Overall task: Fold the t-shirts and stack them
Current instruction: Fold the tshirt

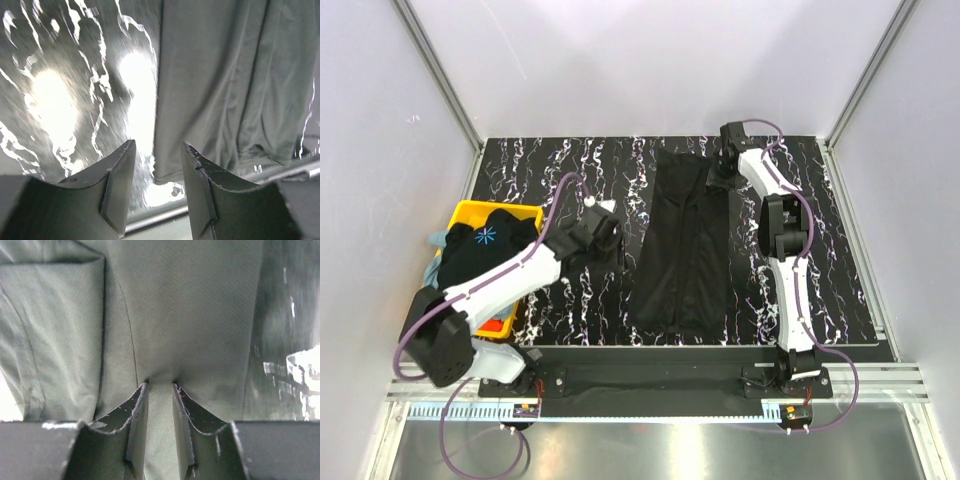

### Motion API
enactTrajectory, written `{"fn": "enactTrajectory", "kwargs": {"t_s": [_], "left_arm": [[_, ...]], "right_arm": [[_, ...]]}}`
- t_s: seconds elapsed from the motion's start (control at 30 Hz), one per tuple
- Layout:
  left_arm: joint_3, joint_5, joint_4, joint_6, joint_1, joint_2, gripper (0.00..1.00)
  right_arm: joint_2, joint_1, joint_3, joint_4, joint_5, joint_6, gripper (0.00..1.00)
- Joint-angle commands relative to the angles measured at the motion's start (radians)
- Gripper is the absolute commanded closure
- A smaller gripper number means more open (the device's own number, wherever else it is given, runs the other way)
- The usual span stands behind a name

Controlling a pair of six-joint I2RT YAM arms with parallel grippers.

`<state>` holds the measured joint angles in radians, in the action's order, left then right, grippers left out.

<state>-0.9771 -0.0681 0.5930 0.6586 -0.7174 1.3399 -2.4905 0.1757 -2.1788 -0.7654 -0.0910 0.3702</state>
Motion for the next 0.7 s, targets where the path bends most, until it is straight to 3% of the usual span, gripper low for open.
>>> {"fn": "enactTrajectory", "kwargs": {"t_s": [0.0, 0.17, 0.23, 0.43, 0.67], "left_arm": [[-0.074, -0.016, -0.022, -0.076, 0.047, 0.065, 0.53], [-0.129, 0.054, -0.029, -0.131, 0.122, 0.148, 0.53], [-0.127, 0.091, -0.033, -0.136, 0.130, 0.156, 0.54], [-0.014, 0.241, -0.133, -0.086, 0.128, 0.111, 0.52], [0.066, 0.329, -0.197, -0.053, 0.125, 0.085, 0.48]], "right_arm": [[-0.142, -0.008, -0.177, -0.072, 0.020, -0.037, 0.68], [-0.300, -0.027, -0.501, -0.195, 0.004, -0.059, 0.67], [-0.256, -0.031, -0.497, -0.215, -0.001, -0.042, 0.66], [0.083, -0.038, -0.216, -0.209, 0.036, -0.030, 0.57], [0.490, -0.001, 0.351, -0.132, 0.025, 0.067, 0.50]]}}
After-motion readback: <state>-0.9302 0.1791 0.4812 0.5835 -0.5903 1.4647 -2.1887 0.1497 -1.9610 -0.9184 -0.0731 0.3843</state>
